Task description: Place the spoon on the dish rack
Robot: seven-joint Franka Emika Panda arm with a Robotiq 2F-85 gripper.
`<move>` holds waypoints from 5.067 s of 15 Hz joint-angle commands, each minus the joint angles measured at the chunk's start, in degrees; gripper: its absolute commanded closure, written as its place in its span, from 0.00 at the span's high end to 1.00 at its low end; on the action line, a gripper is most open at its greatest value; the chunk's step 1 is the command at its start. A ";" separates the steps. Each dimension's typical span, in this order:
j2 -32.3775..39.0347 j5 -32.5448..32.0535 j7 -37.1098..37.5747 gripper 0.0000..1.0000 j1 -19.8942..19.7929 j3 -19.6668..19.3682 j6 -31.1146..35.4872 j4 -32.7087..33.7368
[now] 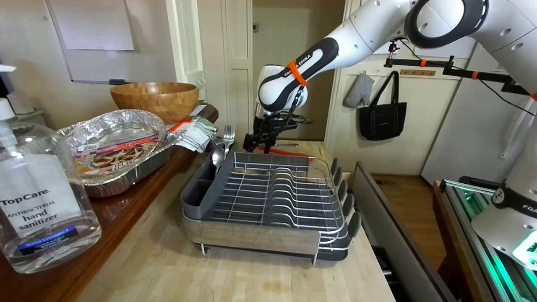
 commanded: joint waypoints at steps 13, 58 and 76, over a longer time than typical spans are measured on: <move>8.24 0.92 -1.91 0.64 -0.34 0.75 -8.75 11.66; -18.29 -60.78 -15.95 0.03 19.99 -4.30 -36.12 -4.14; -16.91 -72.10 -36.73 0.03 22.02 6.30 -32.44 -1.20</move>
